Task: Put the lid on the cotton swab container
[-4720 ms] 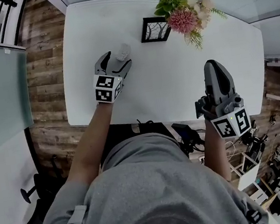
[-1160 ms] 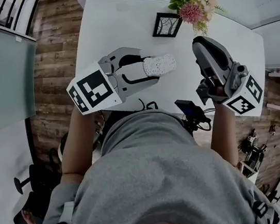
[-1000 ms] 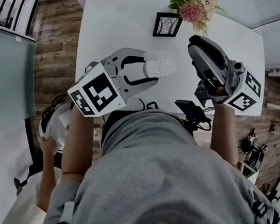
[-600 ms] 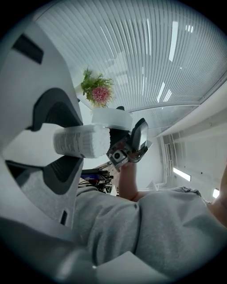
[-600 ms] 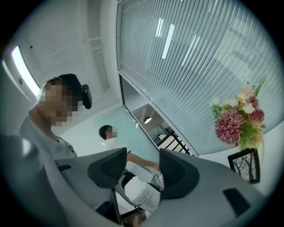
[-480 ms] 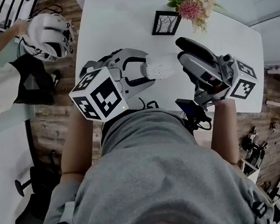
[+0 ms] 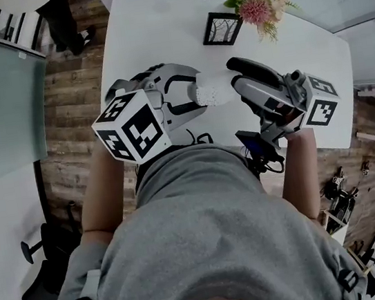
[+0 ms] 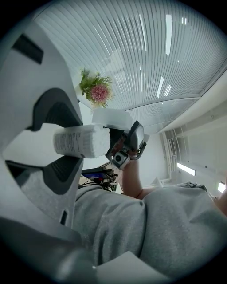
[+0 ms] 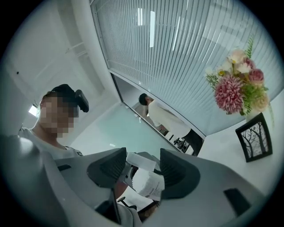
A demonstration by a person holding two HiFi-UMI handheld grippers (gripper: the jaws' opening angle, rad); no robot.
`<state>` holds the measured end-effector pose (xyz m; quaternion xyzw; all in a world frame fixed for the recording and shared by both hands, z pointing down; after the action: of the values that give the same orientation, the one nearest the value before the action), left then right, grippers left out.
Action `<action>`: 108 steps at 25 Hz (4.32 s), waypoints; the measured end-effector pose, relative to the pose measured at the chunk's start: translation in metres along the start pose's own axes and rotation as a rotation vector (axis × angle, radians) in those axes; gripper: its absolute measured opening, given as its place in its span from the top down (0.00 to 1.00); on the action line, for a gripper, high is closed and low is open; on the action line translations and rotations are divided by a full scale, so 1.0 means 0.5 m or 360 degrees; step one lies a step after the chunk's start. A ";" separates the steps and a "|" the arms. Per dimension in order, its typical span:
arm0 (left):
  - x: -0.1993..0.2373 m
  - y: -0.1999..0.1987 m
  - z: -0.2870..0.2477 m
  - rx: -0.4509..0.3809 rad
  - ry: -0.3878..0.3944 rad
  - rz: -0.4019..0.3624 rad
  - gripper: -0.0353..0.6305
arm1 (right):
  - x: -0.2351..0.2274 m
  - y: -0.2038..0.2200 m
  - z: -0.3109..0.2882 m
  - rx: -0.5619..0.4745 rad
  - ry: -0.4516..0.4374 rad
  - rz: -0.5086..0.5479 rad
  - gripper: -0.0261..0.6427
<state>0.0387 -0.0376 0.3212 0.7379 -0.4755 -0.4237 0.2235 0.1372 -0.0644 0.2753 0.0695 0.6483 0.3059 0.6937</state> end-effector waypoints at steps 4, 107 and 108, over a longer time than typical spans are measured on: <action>-0.003 0.000 0.002 0.0008 0.0005 -0.0009 0.65 | 0.000 -0.001 0.000 -0.0006 0.0008 -0.0023 0.61; 0.024 0.016 0.009 -0.0256 -0.0013 0.0352 0.65 | 0.071 -0.008 0.034 -0.0125 0.0381 0.1218 0.91; 0.023 0.019 0.009 -0.0250 -0.0014 0.0354 0.65 | 0.068 -0.008 0.036 -0.0128 0.0400 0.1218 0.91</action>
<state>0.0325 -0.0518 0.3208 0.6590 -0.5207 -0.4354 0.3240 0.1546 -0.0447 0.2471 0.2407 0.6429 0.5733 0.4473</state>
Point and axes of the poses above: the fingertips, and each gripper's own axes: z backward along the fingers, x to its left, y out of its underside, the point moved 4 cm from there along z, backward along the fingers, and after that the axes turned 14 degrees about -z, right-handed, at the moved point
